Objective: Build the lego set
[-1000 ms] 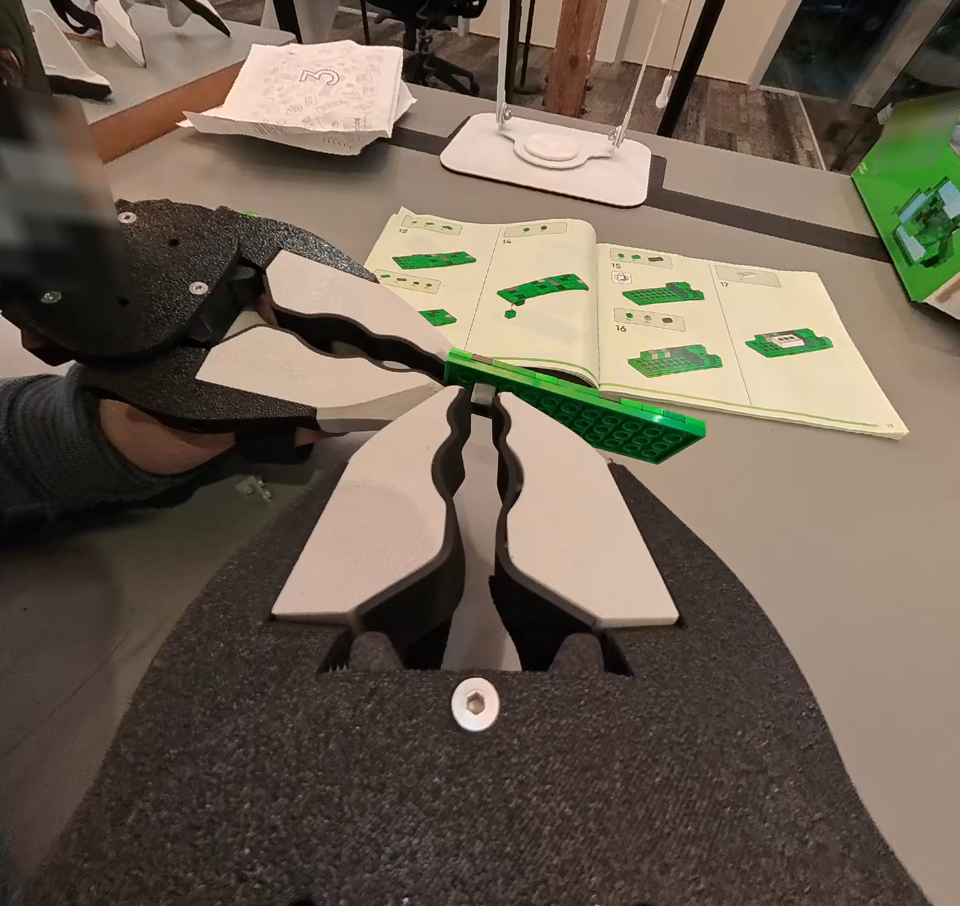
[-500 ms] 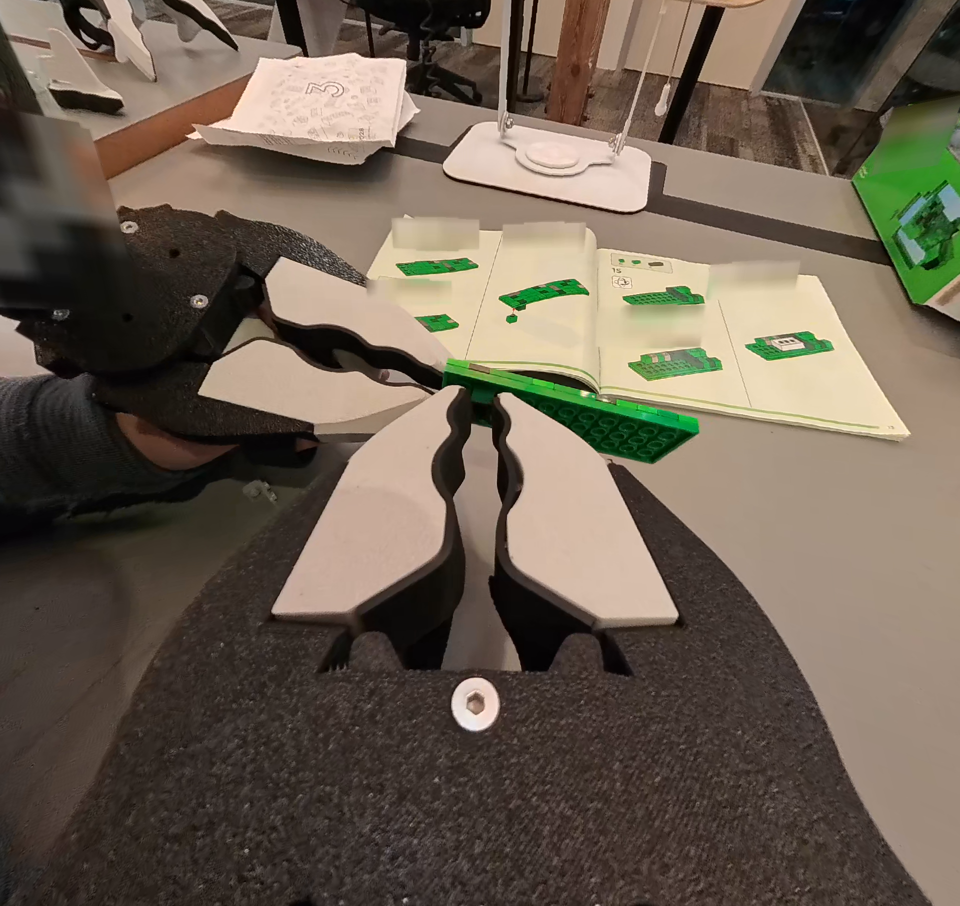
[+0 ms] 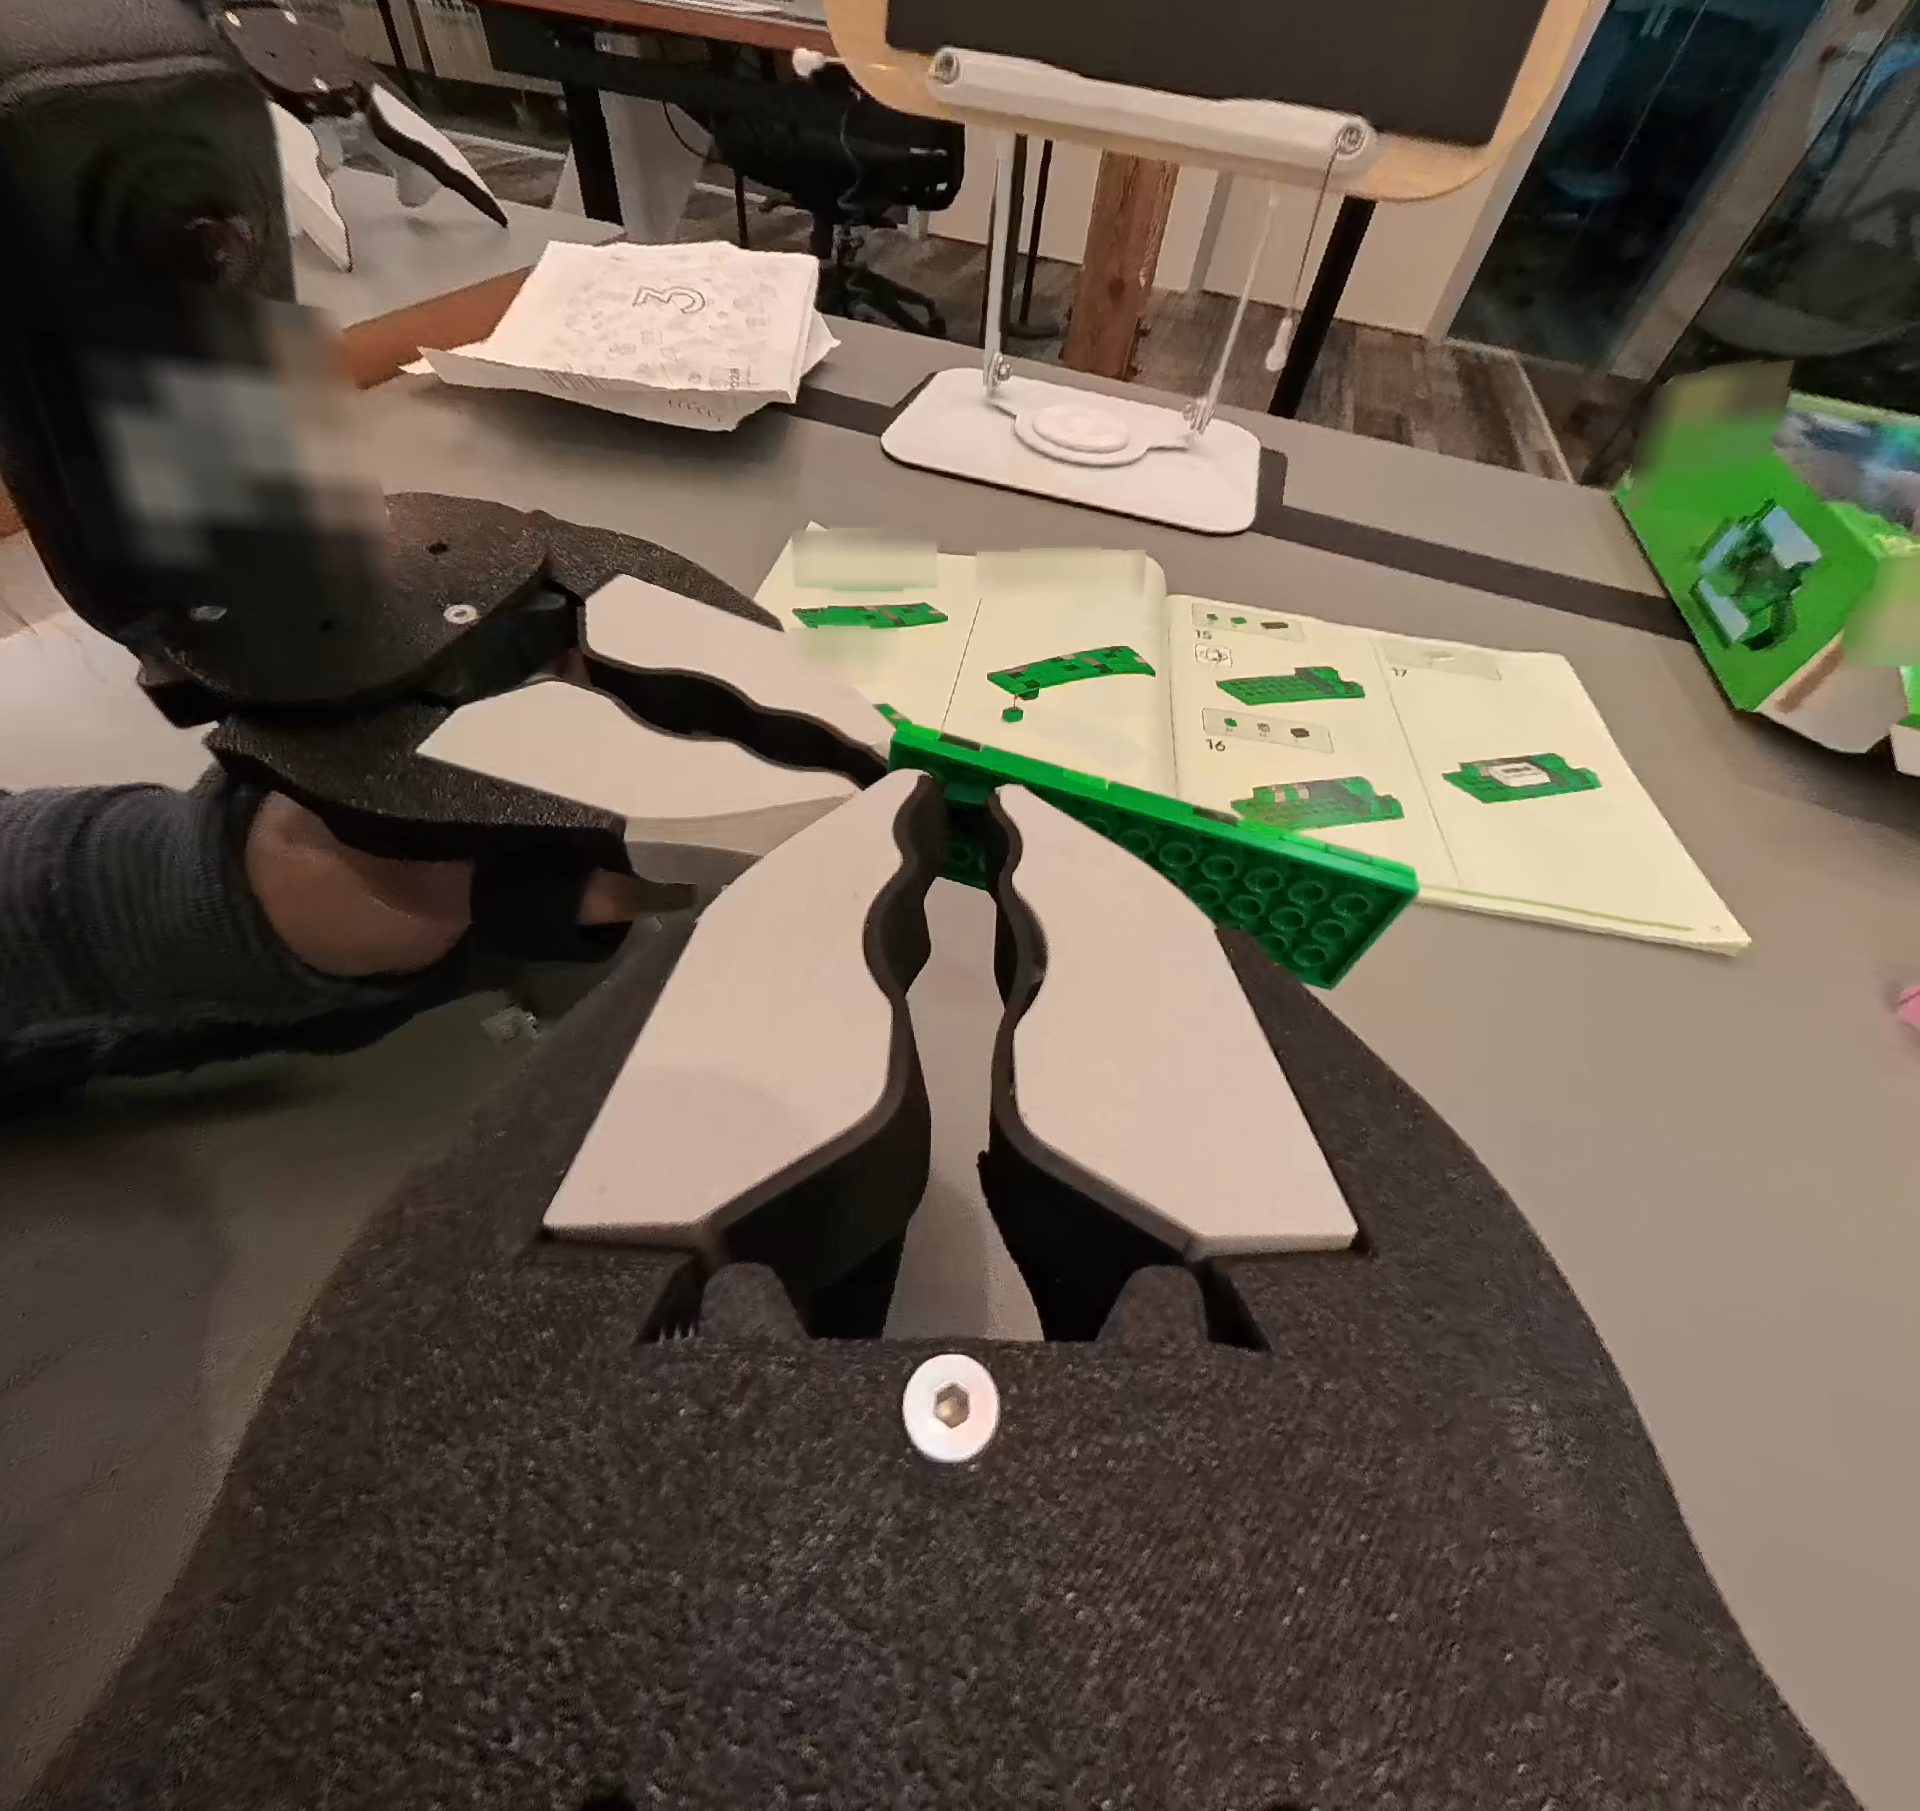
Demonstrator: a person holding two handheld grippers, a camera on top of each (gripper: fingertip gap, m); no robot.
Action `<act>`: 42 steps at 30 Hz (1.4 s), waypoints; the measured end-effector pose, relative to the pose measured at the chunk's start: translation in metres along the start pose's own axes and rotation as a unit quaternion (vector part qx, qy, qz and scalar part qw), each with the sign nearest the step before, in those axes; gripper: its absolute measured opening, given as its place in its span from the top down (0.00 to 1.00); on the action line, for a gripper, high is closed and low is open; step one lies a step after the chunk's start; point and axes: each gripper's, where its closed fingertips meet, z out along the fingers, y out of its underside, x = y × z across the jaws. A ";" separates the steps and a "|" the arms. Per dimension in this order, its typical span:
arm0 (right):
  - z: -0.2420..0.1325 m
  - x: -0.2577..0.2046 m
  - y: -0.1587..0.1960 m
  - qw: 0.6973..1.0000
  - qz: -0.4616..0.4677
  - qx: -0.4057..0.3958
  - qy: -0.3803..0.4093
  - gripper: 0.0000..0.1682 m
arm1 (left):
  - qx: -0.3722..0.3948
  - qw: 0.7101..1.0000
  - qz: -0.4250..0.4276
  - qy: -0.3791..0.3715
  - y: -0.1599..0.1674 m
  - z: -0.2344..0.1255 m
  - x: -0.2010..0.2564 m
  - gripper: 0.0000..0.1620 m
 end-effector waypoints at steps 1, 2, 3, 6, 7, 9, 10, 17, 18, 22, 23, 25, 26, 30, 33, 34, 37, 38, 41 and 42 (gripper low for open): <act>0.000 0.000 -0.001 1.000 -0.008 0.003 0.004 0.95 | 0.004 1.000 -0.009 0.003 -0.001 0.000 0.000 0.96; 0.000 -0.001 -0.002 1.000 -0.014 0.006 0.007 0.95 | 0.008 1.000 -0.018 0.008 -0.002 0.000 0.000 0.96; -0.001 -0.001 -0.003 1.000 -0.018 0.011 0.010 0.95 | 0.012 0.999 -0.029 0.013 -0.003 -0.001 0.001 0.96; -0.001 -0.001 -0.005 0.999 -0.026 0.020 0.016 0.95 | 0.024 0.997 -0.067 0.028 -0.005 -0.001 0.001 0.97; -0.001 -0.001 -0.006 0.999 -0.028 0.022 0.018 0.95 | 0.029 0.996 -0.082 0.033 -0.006 -0.001 0.001 0.97; -0.001 -0.001 -0.007 0.999 -0.031 0.026 0.020 0.95 | 0.037 0.992 -0.112 0.045 -0.008 -0.001 0.001 0.96; -0.001 -0.001 -0.008 0.999 -0.032 0.027 0.022 0.95 | 0.041 0.990 -0.126 0.050 -0.009 -0.001 0.002 0.96; -0.001 0.000 -0.009 0.999 -0.031 0.029 0.025 0.95 | 0.052 0.981 -0.173 0.066 -0.010 -0.001 0.002 0.96; -0.001 -0.001 -0.009 0.999 -0.029 0.031 0.024 0.95 | 0.053 0.981 -0.176 0.066 -0.010 -0.001 0.002 0.96; 0.000 -0.001 -0.010 0.999 -0.029 0.033 0.023 0.95 | 0.054 0.976 -0.196 0.075 -0.010 0.000 0.003 0.96; -0.001 -0.002 -0.011 0.999 -0.031 0.034 0.023 0.96 | 0.054 0.975 -0.203 0.078 -0.010 0.000 0.003 0.96; 0.000 -0.004 -0.013 0.998 -0.040 0.037 0.023 0.96 | 0.057 0.970 -0.220 0.085 -0.010 0.001 0.004 0.97; -0.001 -0.005 -0.014 0.998 -0.042 0.040 0.023 0.96 | 0.058 0.968 -0.226 0.087 -0.010 0.001 0.004 0.97; 0.000 -0.005 -0.014 0.998 -0.041 0.038 0.025 0.95 | 0.057 0.969 -0.224 0.086 -0.010 0.001 0.005 0.97; 0.000 -0.005 -0.014 0.998 -0.039 0.039 0.026 0.95 | 0.059 0.971 -0.216 0.083 -0.010 0.001 0.005 0.96; 0.000 -0.005 -0.014 0.998 -0.041 0.039 0.027 0.95 | 0.060 0.972 -0.213 0.081 -0.011 0.001 0.005 0.96; 0.000 -0.005 -0.014 0.998 -0.045 0.036 0.032 0.96 | 0.060 0.975 -0.199 0.072 -0.011 0.000 0.005 0.96; 0.000 -0.005 -0.014 0.998 -0.046 0.035 0.033 0.95 | 0.059 0.977 -0.194 0.068 -0.011 0.000 0.004 0.96; 0.000 -0.005 -0.013 0.998 -0.044 0.034 0.034 0.95 | 0.056 0.979 -0.187 0.062 -0.010 0.001 0.004 0.96; 0.000 -0.005 -0.013 0.998 -0.042 0.034 0.034 0.95 | 0.056 0.979 -0.187 0.062 -0.010 0.001 0.004 0.96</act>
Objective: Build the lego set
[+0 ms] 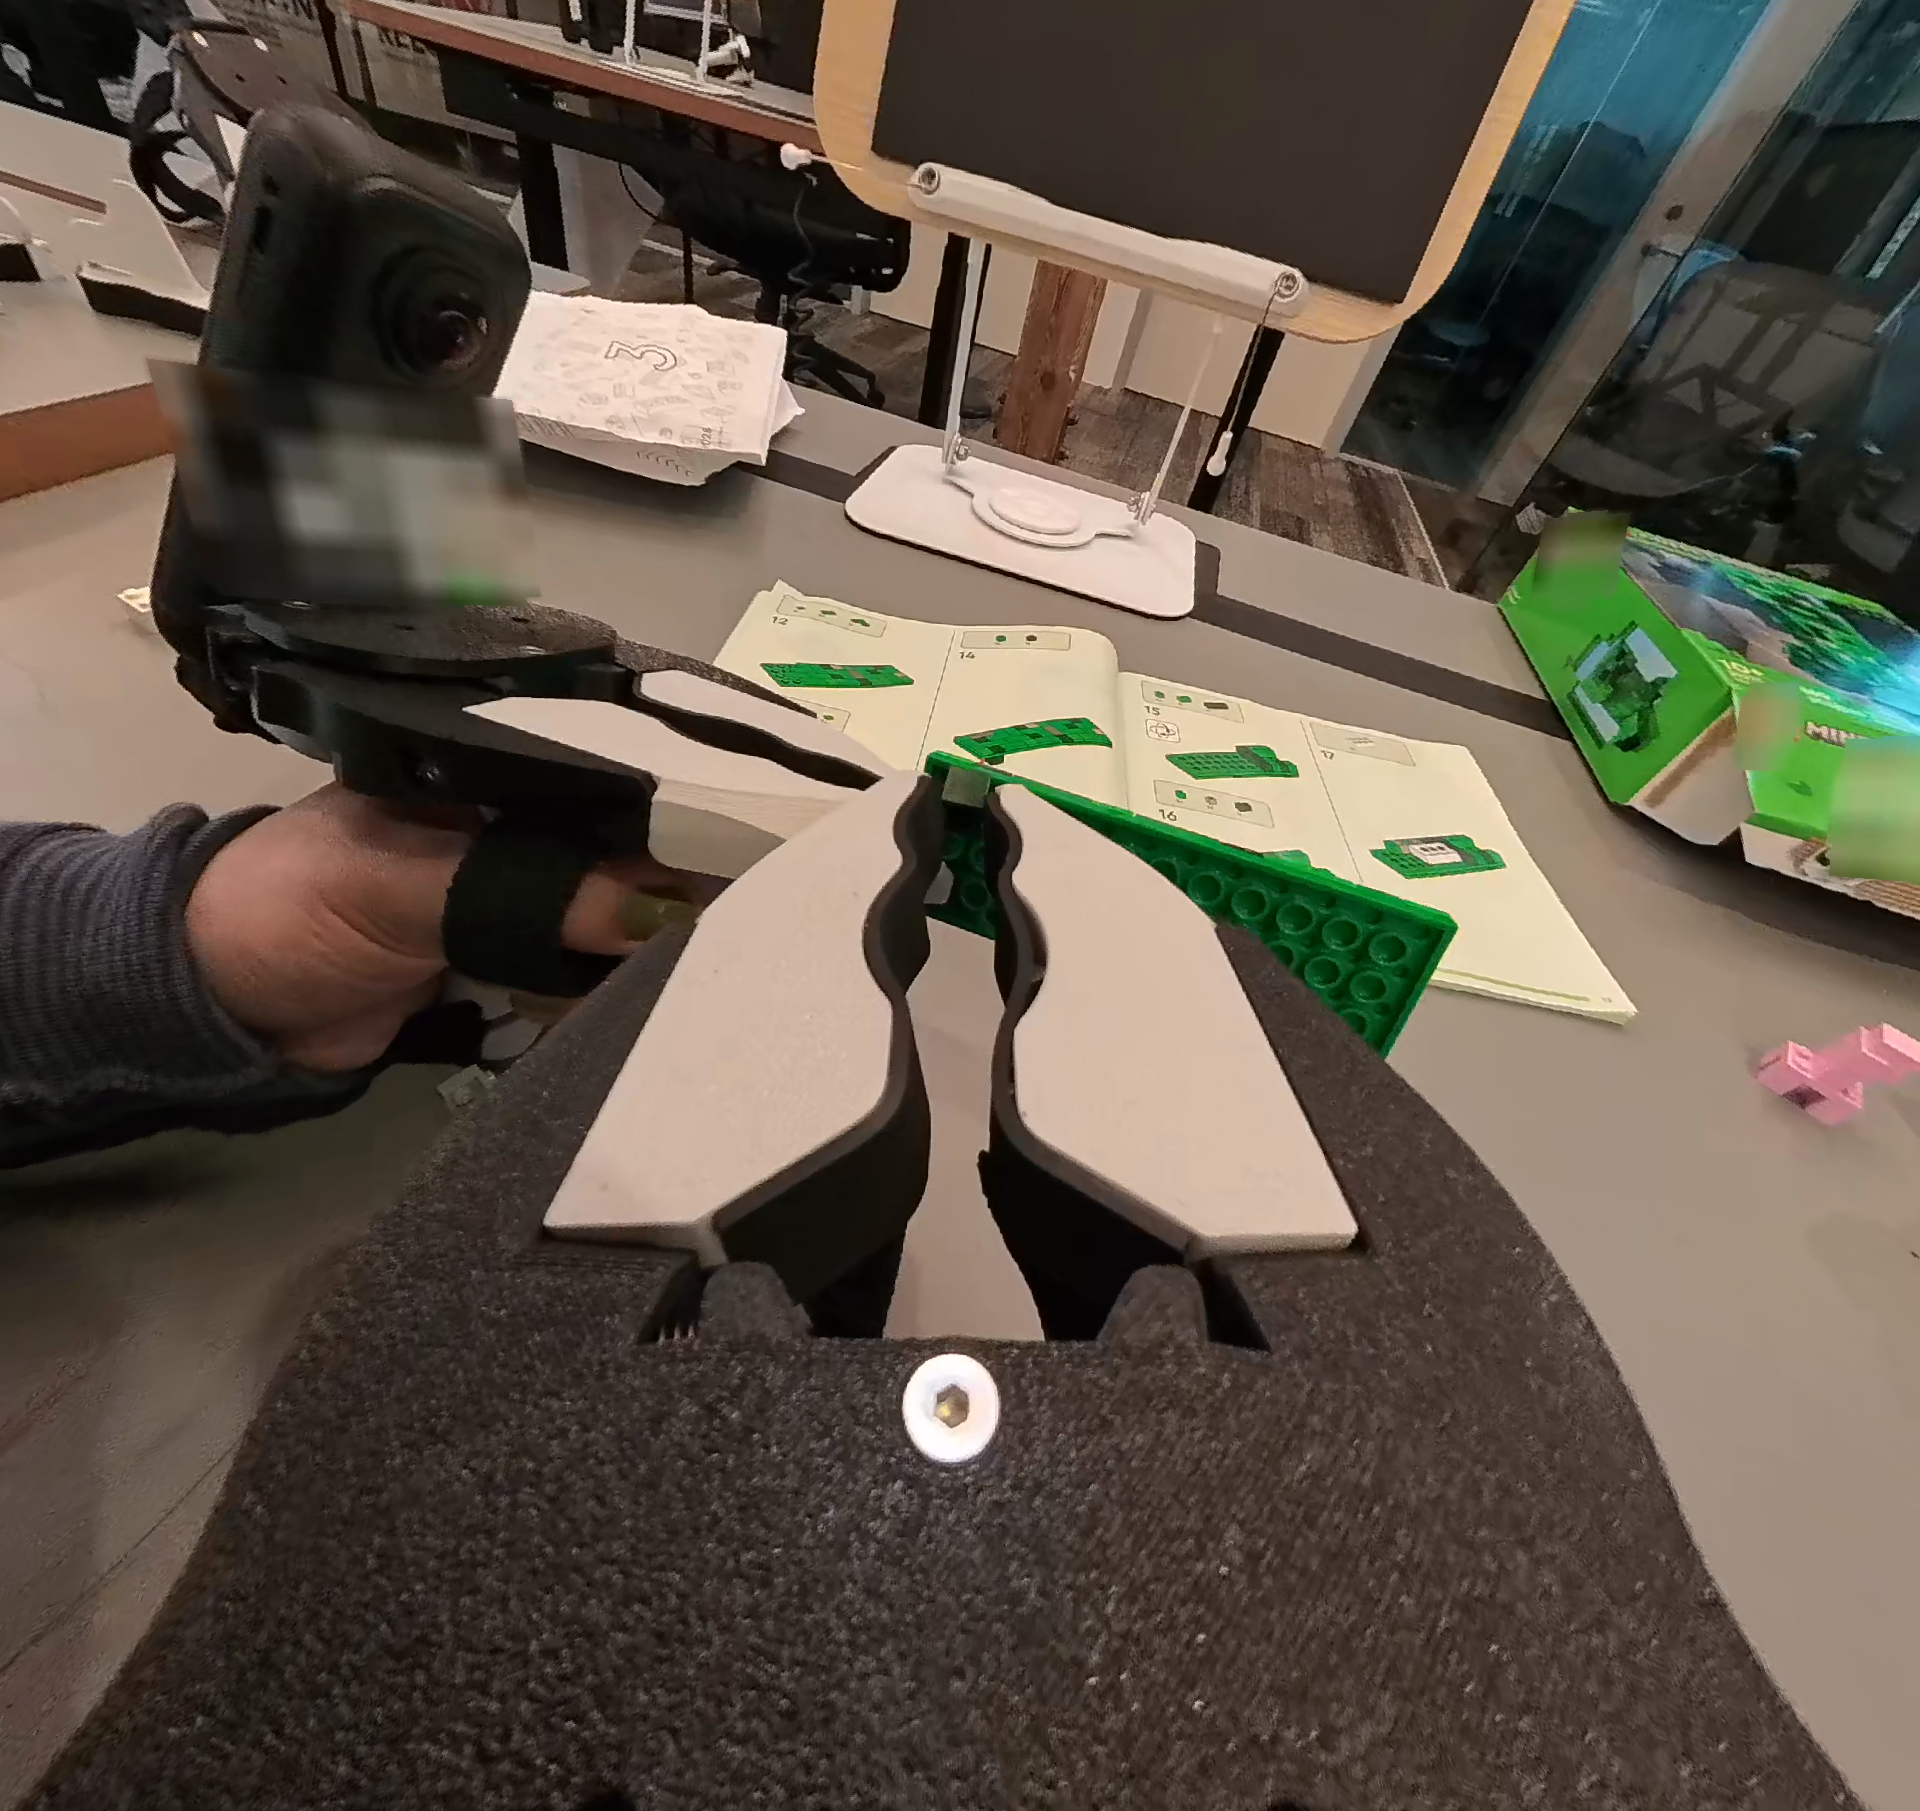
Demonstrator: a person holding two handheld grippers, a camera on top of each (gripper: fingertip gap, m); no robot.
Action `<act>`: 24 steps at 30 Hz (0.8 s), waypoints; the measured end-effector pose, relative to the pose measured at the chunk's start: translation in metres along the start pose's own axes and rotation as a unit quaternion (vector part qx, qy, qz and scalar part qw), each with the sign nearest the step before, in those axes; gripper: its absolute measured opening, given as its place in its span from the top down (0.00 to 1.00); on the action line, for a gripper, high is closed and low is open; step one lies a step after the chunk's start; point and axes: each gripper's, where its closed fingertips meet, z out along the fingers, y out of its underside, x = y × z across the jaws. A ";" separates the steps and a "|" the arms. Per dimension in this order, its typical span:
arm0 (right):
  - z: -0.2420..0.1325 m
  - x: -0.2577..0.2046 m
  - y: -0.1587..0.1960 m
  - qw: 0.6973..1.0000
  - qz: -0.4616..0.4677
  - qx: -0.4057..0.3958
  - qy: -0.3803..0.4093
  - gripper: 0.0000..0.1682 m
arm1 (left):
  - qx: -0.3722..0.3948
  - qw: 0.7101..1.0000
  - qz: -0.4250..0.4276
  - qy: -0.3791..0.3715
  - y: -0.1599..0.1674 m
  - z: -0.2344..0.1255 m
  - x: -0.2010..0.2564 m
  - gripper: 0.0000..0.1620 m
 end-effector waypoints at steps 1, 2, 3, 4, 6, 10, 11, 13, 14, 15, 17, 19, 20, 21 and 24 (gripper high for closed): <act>0.000 0.000 0.000 1.000 0.001 -0.001 0.000 0.95 | 0.000 1.000 0.000 -0.001 0.000 0.000 0.000 0.96; 0.000 0.000 0.000 1.000 0.001 -0.001 0.001 0.95 | -0.001 1.000 0.001 -0.002 0.000 0.000 0.000 0.96; 0.000 0.000 0.000 1.000 0.001 -0.002 0.001 0.95 | -0.001 1.000 0.002 -0.004 0.000 0.000 -0.001 0.96; 0.000 0.000 0.001 1.000 0.002 -0.003 0.001 0.95 | -0.001 1.000 0.004 -0.007 0.000 0.000 -0.001 0.96; 0.000 0.002 0.002 1.000 0.003 -0.006 0.006 0.95 | 0.002 1.000 0.004 -0.009 -0.001 -0.001 -0.002 0.96; 0.000 0.002 0.003 1.000 0.010 -0.005 0.003 0.96 | 0.001 1.000 0.004 -0.011 0.000 -0.001 -0.002 0.96; -0.001 0.002 0.003 1.000 0.010 -0.004 0.003 0.96 | -0.001 1.000 0.007 -0.012 0.000 0.000 -0.002 0.96; -0.001 0.002 0.002 1.000 0.009 -0.003 0.004 0.96 | -0.007 1.000 0.019 -0.016 0.001 0.000 -0.001 0.96; -0.001 0.002 0.002 1.000 0.009 -0.003 0.003 0.96 | -0.009 0.999 0.025 -0.020 0.002 0.000 -0.002 0.96; -0.001 0.002 0.003 1.000 0.010 -0.005 0.004 0.96 | -0.011 0.999 0.031 -0.023 0.002 0.000 -0.002 0.97; 0.000 0.002 0.005 1.000 0.013 -0.009 0.003 0.96 | -0.018 0.998 0.051 -0.033 0.003 0.000 -0.003 0.97; 0.000 0.002 0.005 1.000 0.017 -0.011 0.001 0.95 | -0.024 0.995 0.089 -0.046 0.003 -0.001 -0.004 0.97; 0.000 0.002 0.005 1.000 0.018 -0.012 0.000 0.95 | -0.027 0.992 0.109 -0.051 0.003 -0.002 -0.004 0.96; 0.000 0.002 0.005 1.000 0.019 -0.010 0.000 0.95 | -0.029 0.990 0.124 -0.053 0.003 -0.002 -0.004 0.96; -0.001 0.002 0.004 1.000 0.028 -0.002 0.000 0.96 | -0.033 0.987 0.145 -0.056 0.003 -0.002 -0.003 0.96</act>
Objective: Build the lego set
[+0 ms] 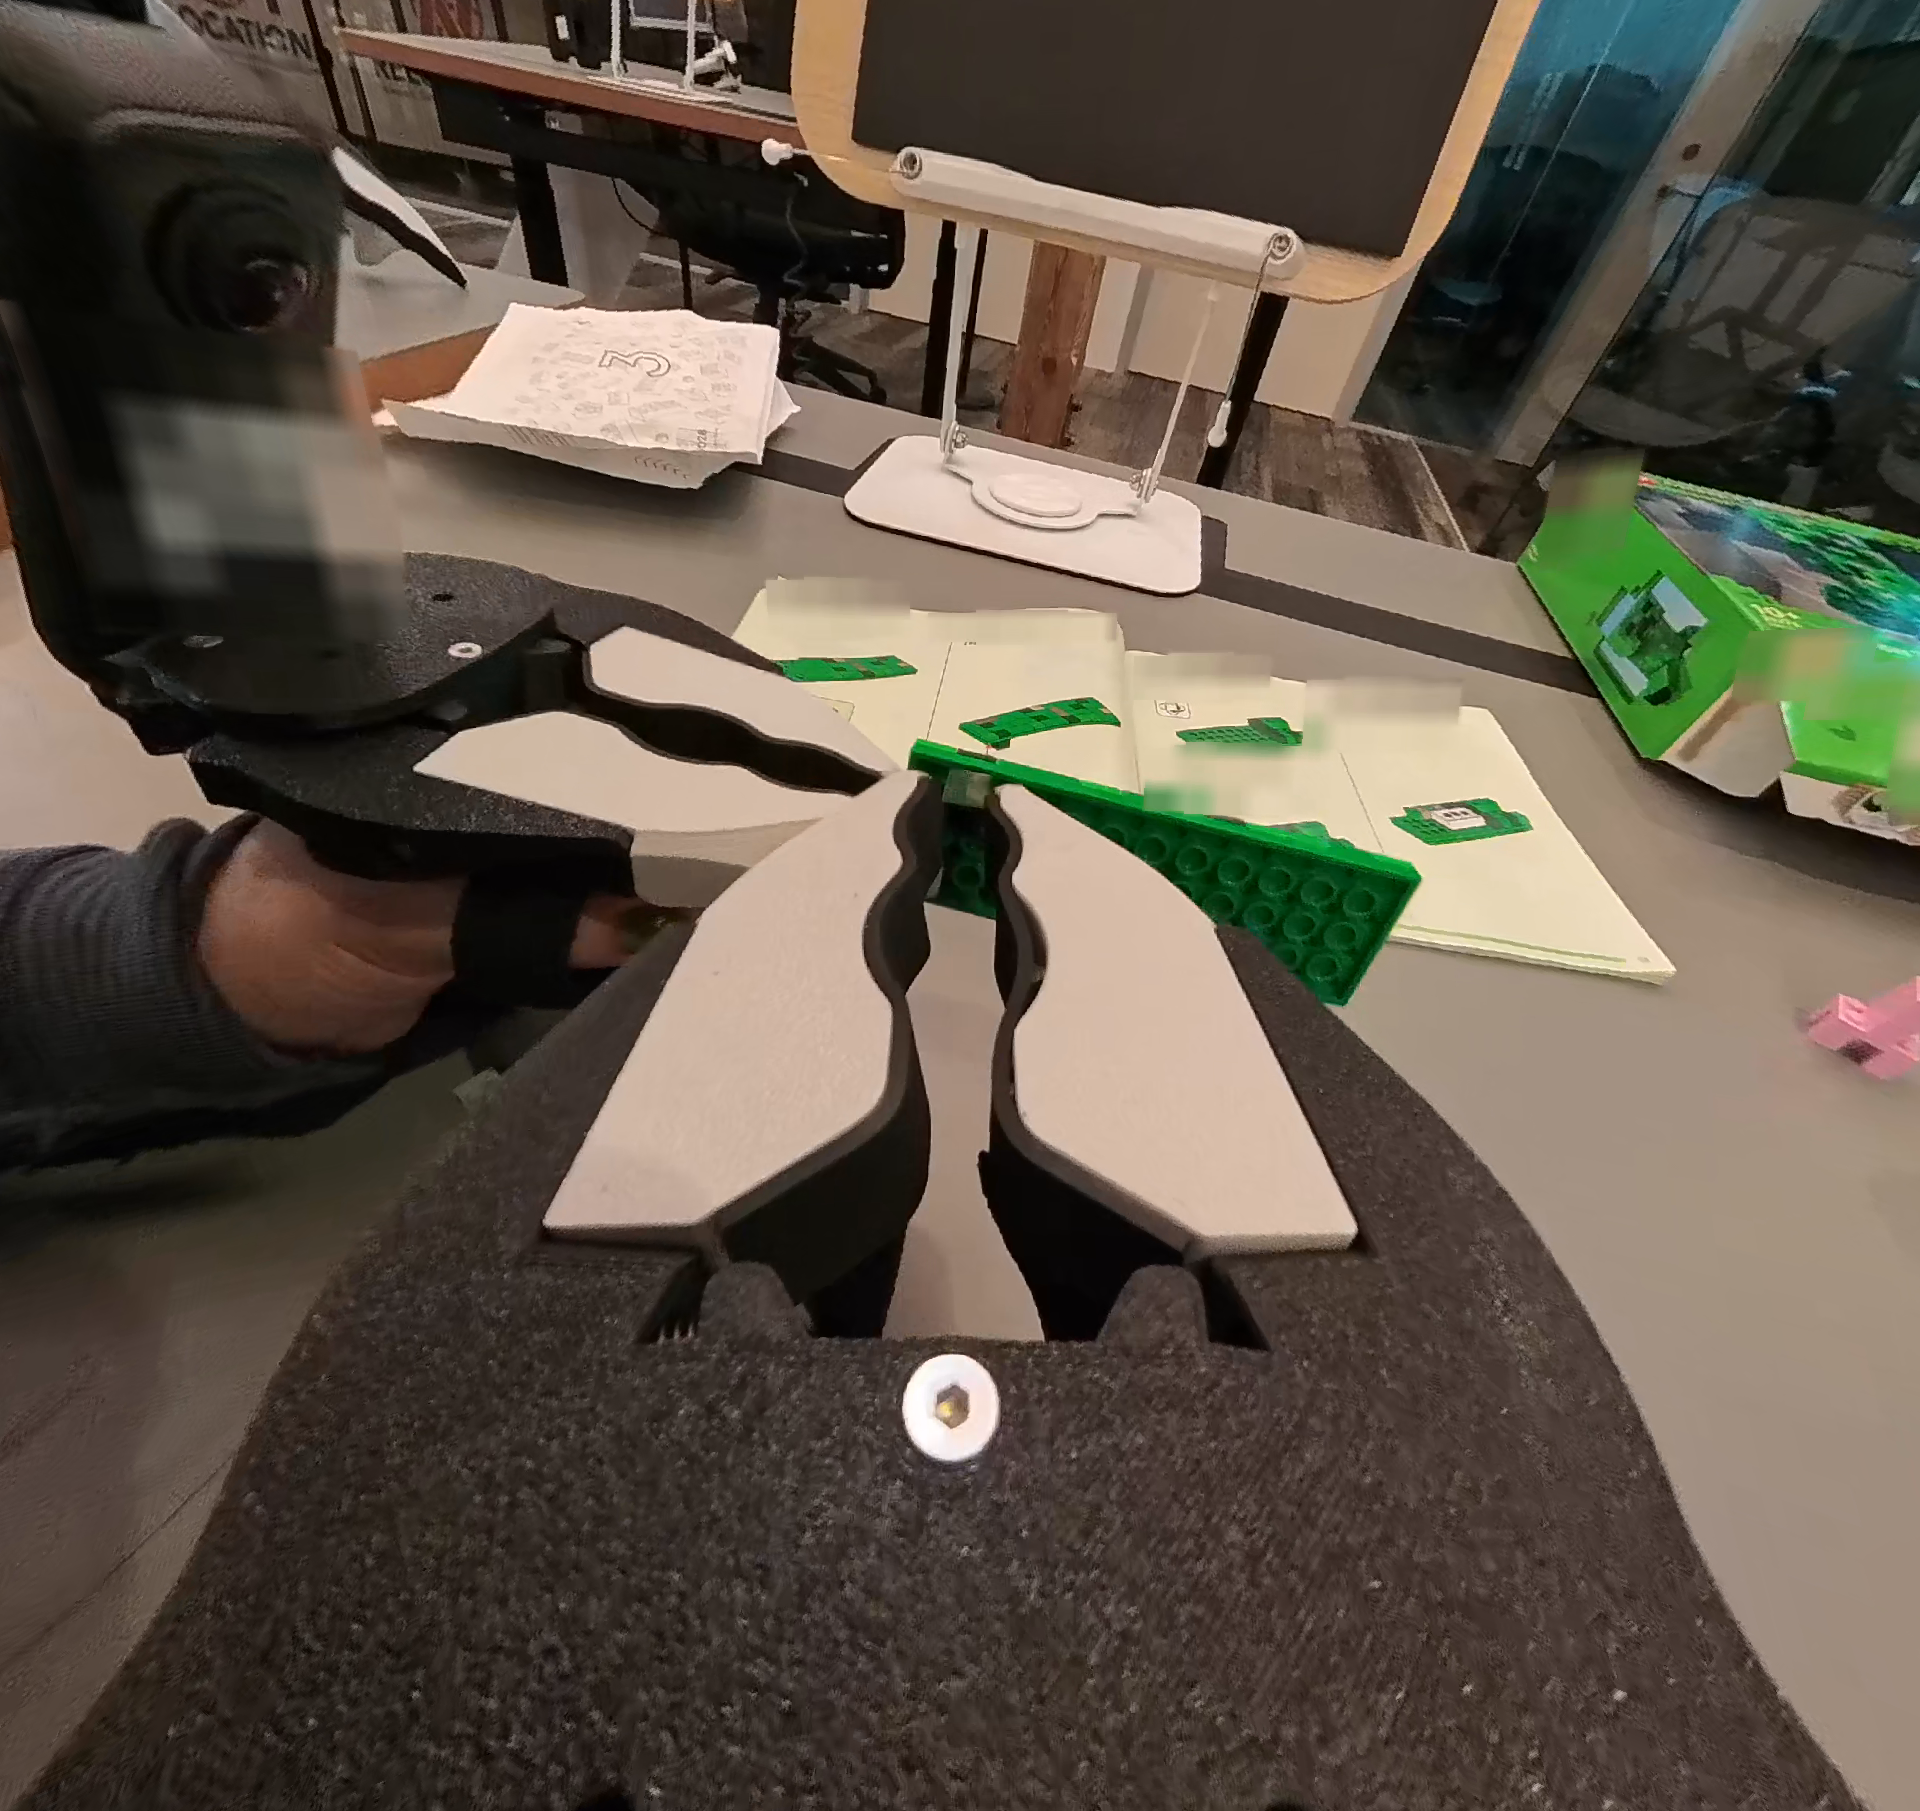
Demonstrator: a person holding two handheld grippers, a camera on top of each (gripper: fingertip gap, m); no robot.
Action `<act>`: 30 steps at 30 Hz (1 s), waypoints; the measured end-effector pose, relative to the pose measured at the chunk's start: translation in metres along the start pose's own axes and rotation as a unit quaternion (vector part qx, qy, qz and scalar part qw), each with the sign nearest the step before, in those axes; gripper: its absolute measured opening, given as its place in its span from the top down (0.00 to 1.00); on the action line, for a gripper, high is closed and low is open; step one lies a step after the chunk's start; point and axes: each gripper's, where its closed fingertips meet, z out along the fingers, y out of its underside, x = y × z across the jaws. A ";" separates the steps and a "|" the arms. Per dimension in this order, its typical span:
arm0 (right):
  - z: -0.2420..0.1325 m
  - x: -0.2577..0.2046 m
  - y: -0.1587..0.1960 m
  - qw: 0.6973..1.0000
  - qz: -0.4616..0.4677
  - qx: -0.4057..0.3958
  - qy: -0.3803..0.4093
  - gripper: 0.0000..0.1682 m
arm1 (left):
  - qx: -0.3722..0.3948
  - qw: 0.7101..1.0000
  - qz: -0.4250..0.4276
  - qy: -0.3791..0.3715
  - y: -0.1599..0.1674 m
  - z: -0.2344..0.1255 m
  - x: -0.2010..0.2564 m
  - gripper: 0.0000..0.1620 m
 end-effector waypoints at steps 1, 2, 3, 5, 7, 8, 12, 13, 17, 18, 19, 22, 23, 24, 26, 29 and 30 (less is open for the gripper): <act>0.000 0.000 0.001 1.000 0.004 0.001 -0.001 0.96 | -0.004 1.000 0.015 -0.005 0.000 0.000 0.000 0.96; 0.000 0.000 0.001 1.000 0.008 0.001 -0.001 0.96 | -0.008 0.999 0.034 -0.011 0.001 0.000 0.000 0.96; 0.000 0.000 0.001 1.000 0.013 0.003 -0.003 0.96 | -0.010 0.998 0.053 -0.015 0.001 0.000 0.000 0.95; -0.001 0.000 0.001 0.999 0.030 0.006 -0.013 0.96 | -0.014 0.997 0.071 -0.014 0.001 -0.001 0.001 0.95; -0.001 -0.001 0.002 0.998 0.051 0.010 -0.033 0.96 | -0.016 0.997 0.075 -0.007 0.003 -0.001 0.000 0.95; -0.001 -0.001 0.003 0.997 0.062 0.012 -0.044 0.96 | -0.020 0.997 0.078 -0.002 0.004 -0.002 0.000 0.95; -0.002 -0.002 0.012 0.993 0.095 0.016 -0.071 0.96 | -0.053 0.993 0.103 0.006 0.013 -0.002 -0.001 0.96; -0.002 -0.002 0.015 0.992 0.102 0.017 -0.074 0.96 | -0.063 0.992 0.109 0.007 0.017 -0.002 -0.001 0.96; -0.002 -0.002 0.030 0.985 0.148 0.013 -0.088 0.96 | -0.106 0.985 0.136 0.012 0.030 0.000 0.000 0.96; -0.003 -0.002 0.032 0.984 0.156 0.013 -0.089 0.96 | -0.111 0.984 0.141 0.014 0.031 0.000 0.000 0.96; -0.003 -0.001 0.032 0.983 0.159 0.015 -0.089 0.96 | -0.114 0.983 0.144 0.016 0.032 0.001 0.001 0.96; -0.004 -0.001 0.033 0.983 0.158 0.020 -0.085 0.96 | -0.116 0.981 0.153 0.019 0.033 0.001 0.003 0.95; -0.004 0.000 0.034 0.984 0.156 0.019 -0.079 0.96 | -0.118 0.980 0.160 0.018 0.034 0.001 0.004 0.95; -0.003 0.000 0.035 0.986 0.151 0.014 -0.071 0.96 | -0.122 0.978 0.167 0.016 0.036 0.002 0.005 0.95; -0.004 0.000 0.035 0.988 0.144 0.013 -0.061 0.96 | -0.122 0.976 0.180 0.012 0.035 0.002 0.005 0.95; -0.005 0.000 0.032 0.987 0.147 0.018 -0.065 0.96 | -0.115 0.976 0.184 0.015 0.033 0.002 0.006 0.95; -0.005 0.000 0.032 0.987 0.147 0.017 -0.065 0.96 | -0.115 0.975 0.190 0.013 0.033 0.002 0.006 0.95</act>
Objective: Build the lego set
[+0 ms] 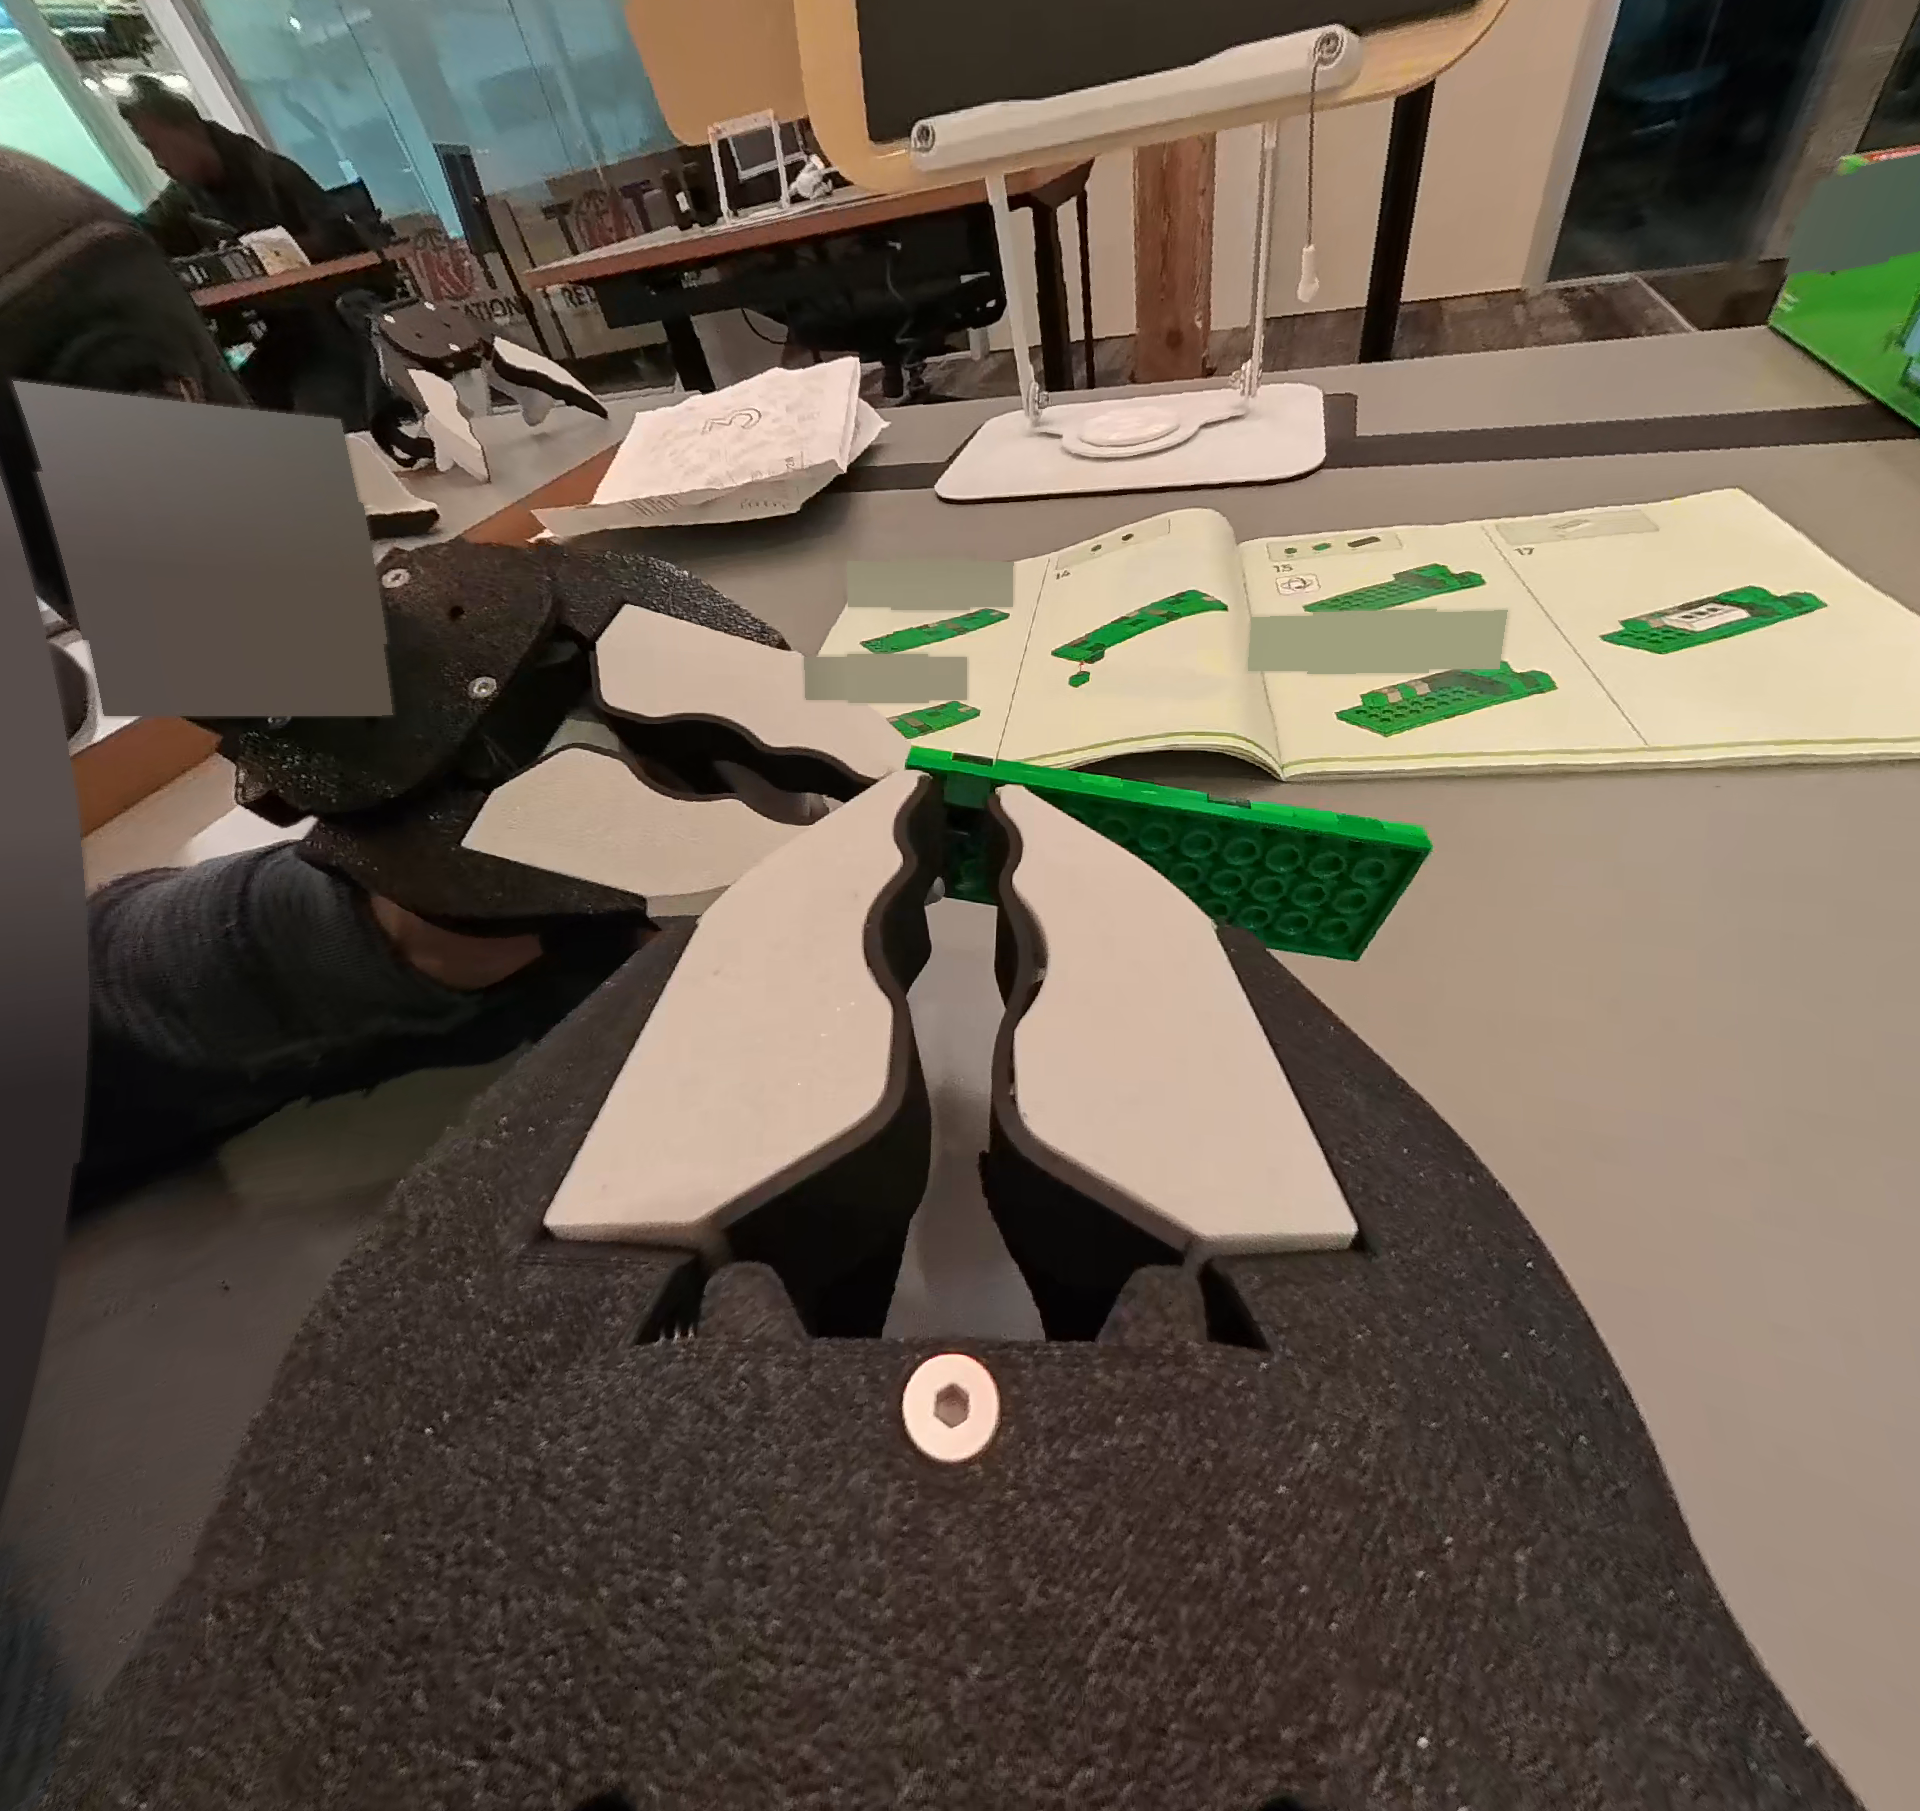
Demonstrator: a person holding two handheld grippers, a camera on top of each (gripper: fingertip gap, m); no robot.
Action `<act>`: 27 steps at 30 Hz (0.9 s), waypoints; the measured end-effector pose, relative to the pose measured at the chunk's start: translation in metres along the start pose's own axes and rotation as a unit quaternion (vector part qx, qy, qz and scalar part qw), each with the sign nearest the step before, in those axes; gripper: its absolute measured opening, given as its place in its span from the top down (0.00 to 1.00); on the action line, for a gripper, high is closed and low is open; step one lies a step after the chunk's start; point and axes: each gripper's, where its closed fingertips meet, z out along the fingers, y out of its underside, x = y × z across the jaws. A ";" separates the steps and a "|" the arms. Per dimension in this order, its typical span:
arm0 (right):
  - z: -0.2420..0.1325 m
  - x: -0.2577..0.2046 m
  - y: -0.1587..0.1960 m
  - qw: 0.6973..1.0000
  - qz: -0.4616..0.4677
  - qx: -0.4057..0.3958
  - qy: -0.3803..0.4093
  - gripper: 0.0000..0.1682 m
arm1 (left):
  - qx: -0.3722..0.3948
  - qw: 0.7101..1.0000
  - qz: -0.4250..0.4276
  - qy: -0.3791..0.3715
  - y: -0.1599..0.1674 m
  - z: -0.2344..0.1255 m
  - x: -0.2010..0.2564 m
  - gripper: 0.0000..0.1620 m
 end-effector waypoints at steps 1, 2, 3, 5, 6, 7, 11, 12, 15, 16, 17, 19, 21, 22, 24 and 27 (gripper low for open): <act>0.000 0.000 0.001 1.000 0.000 -0.001 -0.001 0.96 | -0.003 1.000 0.005 -0.002 0.001 0.000 0.000 0.95; 0.000 0.000 0.001 1.000 0.003 -0.003 -0.003 0.96 | -0.007 1.000 0.008 -0.004 0.002 0.000 -0.001 0.95; 0.001 0.000 0.003 1.000 0.009 -0.007 -0.007 0.96 | -0.008 1.000 0.007 -0.008 0.003 0.000 -0.002 0.95; 0.001 -0.003 0.003 1.000 0.012 -0.006 -0.024 0.95 | 0.000 1.000 -0.001 -0.020 0.001 -0.001 -0.008 0.96; 0.001 -0.004 0.002 1.000 0.008 0.000 -0.029 0.95 | 0.007 1.000 -0.008 -0.021 0.000 -0.002 -0.009 0.96; 0.000 -0.006 -0.001 0.999 -0.002 0.011 -0.034 0.92 | 0.012 0.999 -0.013 -0.026 -0.001 -0.003 -0.010 0.96; -0.008 -0.008 -0.011 0.996 -0.060 0.056 -0.028 0.77 | 0.019 0.998 0.000 -0.055 -0.003 -0.008 -0.019 0.97; -0.011 -0.007 -0.013 0.995 -0.074 0.067 -0.022 0.76 | 0.029 0.997 0.000 -0.068 -0.006 -0.011 -0.022 0.96; -0.012 0.001 -0.014 0.990 -0.114 0.083 -0.001 0.75 | 0.057 0.988 0.007 -0.145 -0.014 -0.033 -0.047 0.96; -0.010 0.003 -0.014 0.989 -0.125 0.080 -0.002 0.75 | 0.062 0.982 0.009 -0.180 -0.015 -0.045 -0.058 0.97; -0.008 0.003 -0.014 0.988 -0.135 0.078 -0.007 0.76 | 0.066 0.975 0.006 -0.213 -0.014 -0.058 -0.069 0.96; 0.001 0.002 -0.014 0.984 -0.163 0.074 -0.016 0.76 | 0.069 0.963 -0.010 -0.260 -0.012 -0.085 -0.087 0.96; 0.014 0.003 -0.015 0.977 -0.199 0.076 -0.020 0.78 | 0.066 0.954 -0.042 -0.290 -0.003 -0.108 -0.098 0.96; 0.021 0.004 -0.017 0.974 -0.212 0.078 -0.023 0.78 | 0.066 0.948 -0.063 -0.304 0.003 -0.117 -0.101 0.96; 0.036 0.000 -0.018 0.972 -0.213 0.079 -0.055 0.79 | 0.072 0.940 -0.098 -0.318 0.015 -0.126 -0.103 0.96; 0.054 -0.011 -0.022 0.964 -0.222 0.095 -0.108 0.81 | 0.101 0.927 -0.144 -0.330 0.017 -0.133 -0.107 0.96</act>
